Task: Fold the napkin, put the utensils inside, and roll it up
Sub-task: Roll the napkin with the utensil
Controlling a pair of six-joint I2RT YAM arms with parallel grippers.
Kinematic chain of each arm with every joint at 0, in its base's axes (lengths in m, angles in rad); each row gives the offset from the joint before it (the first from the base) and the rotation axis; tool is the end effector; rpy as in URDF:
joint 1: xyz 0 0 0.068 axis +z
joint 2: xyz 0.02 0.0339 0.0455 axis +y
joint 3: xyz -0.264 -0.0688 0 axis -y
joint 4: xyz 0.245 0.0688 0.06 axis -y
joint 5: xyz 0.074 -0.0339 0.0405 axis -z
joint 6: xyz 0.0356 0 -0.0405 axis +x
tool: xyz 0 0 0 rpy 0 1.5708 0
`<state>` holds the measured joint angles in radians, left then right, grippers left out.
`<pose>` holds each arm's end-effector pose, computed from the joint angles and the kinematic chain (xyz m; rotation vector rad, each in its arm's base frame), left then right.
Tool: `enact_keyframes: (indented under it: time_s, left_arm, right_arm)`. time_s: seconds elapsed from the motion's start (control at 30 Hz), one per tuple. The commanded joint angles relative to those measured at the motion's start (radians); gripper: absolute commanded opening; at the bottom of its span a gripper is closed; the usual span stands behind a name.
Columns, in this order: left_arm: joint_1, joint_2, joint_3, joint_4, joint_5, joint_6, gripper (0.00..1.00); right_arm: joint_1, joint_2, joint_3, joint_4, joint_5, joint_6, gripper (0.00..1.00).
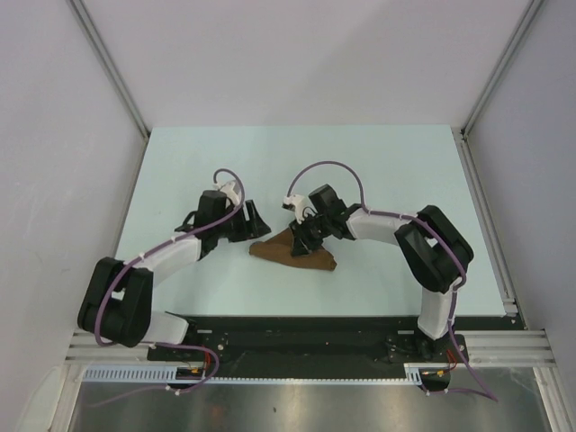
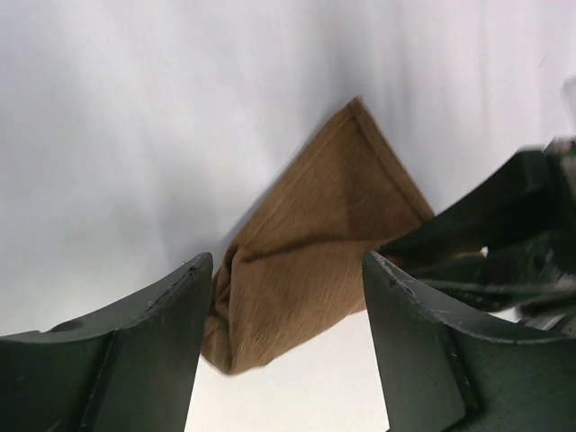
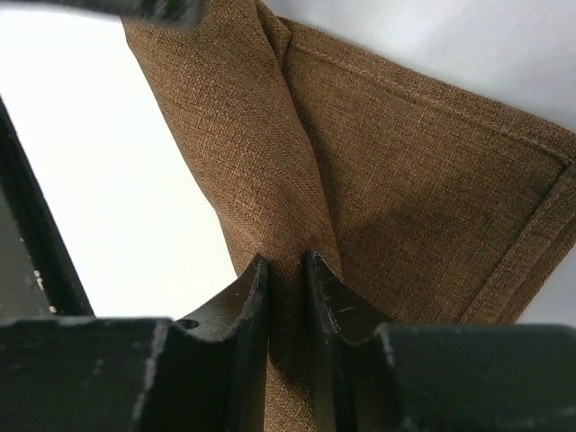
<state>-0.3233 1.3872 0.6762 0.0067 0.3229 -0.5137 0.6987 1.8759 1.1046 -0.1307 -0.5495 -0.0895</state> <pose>0.2607 -0.0993 0.1889 -0.0472 2.3615 -0.7932 0.2801 0.2596 0.1557 -1.1901 2.2220 0.9360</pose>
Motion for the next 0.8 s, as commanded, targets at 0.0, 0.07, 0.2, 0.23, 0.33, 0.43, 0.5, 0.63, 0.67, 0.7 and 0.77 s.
enact_keyframes:
  time_s: [0.0,0.07,0.2,0.23,0.33,0.43,0.5,0.63,0.67,0.7,0.77]
  left_arm:
    - [-0.002,-0.082,-0.087,0.075,-0.016,0.000,0.71]
    - [0.000,-0.094,-0.116,0.102,-0.015,-0.006,0.69]
    - [-0.003,-0.091,-0.136,0.145,0.005,-0.025,0.65]
    - [-0.003,-0.086,-0.136,0.156,0.007,-0.026,0.62]
    - [-0.003,-0.054,-0.119,0.156,0.019,-0.017,0.53]
    - [-0.003,-0.022,-0.093,0.144,0.022,-0.002,0.41]
    - [-0.003,0.001,-0.070,0.138,0.030,0.009,0.36]
    - [-0.003,0.065,-0.053,0.130,0.067,0.012,0.24]
    - [-0.003,0.078,-0.056,0.137,0.070,0.007,0.24]
    - [-0.003,0.084,-0.061,0.148,0.073,0.003,0.23]
    - [-0.003,0.102,-0.061,0.154,0.067,0.001,0.21]
  right_arm:
    - [-0.018,0.089,-0.017,-0.064,0.013,0.023,0.20]
    - [-0.027,0.107,-0.011,-0.064,0.003,0.028,0.20]
    - [-0.034,0.138,0.000,-0.069,-0.006,0.033,0.20]
    - [-0.036,0.146,0.003,-0.070,-0.006,0.034,0.20]
    - [-0.042,0.160,0.003,-0.064,-0.018,0.039,0.20]
    - [-0.047,0.169,0.006,-0.063,-0.020,0.043,0.20]
    - [-0.051,0.170,0.008,-0.061,-0.023,0.046,0.20]
    - [-0.054,0.172,0.015,-0.063,-0.023,0.050,0.20]
    - [-0.056,0.172,0.017,-0.066,-0.021,0.050,0.20]
    - [-0.056,0.172,0.018,-0.067,-0.023,0.050,0.21]
    - [-0.057,0.166,0.018,-0.066,-0.023,0.056,0.23]
